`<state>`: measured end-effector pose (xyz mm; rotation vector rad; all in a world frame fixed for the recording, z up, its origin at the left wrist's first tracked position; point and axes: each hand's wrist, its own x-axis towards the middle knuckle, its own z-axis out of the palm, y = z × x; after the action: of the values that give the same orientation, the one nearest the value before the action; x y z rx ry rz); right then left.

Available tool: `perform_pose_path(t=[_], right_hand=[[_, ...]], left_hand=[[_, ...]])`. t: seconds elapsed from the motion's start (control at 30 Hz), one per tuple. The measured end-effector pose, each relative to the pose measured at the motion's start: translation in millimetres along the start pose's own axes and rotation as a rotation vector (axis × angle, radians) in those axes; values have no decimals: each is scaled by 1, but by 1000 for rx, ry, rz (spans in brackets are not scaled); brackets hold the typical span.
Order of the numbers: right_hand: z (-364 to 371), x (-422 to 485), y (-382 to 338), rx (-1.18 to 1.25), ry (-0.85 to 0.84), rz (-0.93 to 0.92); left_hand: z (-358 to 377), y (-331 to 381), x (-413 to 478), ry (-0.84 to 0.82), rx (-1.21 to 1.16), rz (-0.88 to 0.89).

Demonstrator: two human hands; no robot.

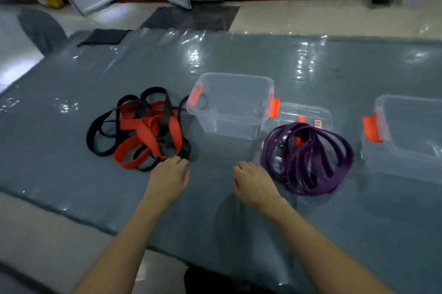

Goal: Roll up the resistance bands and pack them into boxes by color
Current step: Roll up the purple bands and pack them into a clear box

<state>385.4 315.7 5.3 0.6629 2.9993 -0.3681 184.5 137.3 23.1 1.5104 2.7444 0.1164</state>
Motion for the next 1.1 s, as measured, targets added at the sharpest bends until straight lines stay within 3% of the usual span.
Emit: perform_pose_path(t=[0.2,0.43,0.53,0.6,0.7,0.87,0.93,1.03,1.1], right_hand=[[29,85,-100,97,-17,-43],[40,220,-202,219,179,21],[53,253,-212,220,25,81],[61,259,-211,260,-38,74],[63,246,-199,324,5,111],[74,166,-169,442,19,232],[85,138,-161,474,19,208],[88,132,-162,481,24,156],[83,138,-167,475,47,151]], left_hand=[[11,-151,-18,-48,-9,-145],[19,-277,3,-163,-175,-193],[28,-290,18,-299,-263,-193],[38,-293,29,-319,-306,-223],[40,-295,44,-266,-445,-259],[10,-324,65,-488,-564,-14],[-4,-331,83,-326,-592,-14],[-5,-321,120,62,-375,-3],[2,-311,144,-22,-265,52]])
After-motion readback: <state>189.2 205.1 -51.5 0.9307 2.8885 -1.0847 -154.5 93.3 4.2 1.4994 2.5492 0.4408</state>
